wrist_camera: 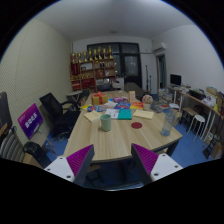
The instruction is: Pour water
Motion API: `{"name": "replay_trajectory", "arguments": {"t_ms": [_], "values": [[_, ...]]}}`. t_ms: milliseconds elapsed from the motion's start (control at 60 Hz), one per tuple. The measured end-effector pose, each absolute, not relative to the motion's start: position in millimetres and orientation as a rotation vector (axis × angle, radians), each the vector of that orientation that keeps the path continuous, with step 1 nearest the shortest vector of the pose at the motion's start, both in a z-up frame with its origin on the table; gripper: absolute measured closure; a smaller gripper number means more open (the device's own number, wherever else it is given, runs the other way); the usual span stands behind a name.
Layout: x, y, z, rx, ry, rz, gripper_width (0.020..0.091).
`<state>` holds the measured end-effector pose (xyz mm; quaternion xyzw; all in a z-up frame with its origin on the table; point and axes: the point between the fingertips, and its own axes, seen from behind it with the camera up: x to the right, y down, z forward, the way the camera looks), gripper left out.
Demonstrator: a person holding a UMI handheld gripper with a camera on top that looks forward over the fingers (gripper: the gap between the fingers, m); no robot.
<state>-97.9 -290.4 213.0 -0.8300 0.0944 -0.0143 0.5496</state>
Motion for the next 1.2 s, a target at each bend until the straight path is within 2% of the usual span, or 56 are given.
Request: {"name": "replay_trajectory", "arguments": {"t_ms": [217, 467, 717, 933, 1200], "values": [[-71.6, -301.6, 224.6, -1.952, 0.265, -0.109, 0.0297], [71.3, -286.4, 220.4, -1.855, 0.316, -0.231, 0.0294], [223.5, -183.2, 167.2, -1.832, 0.325, -0.238, 0.0293], [283.7, -98.1, 102.8, -1.863, 0.256, -0.232, 0.0297], [329.6, -55.3, 86.0, -1.793, 0.281, -0.258, 0.0269]]}}
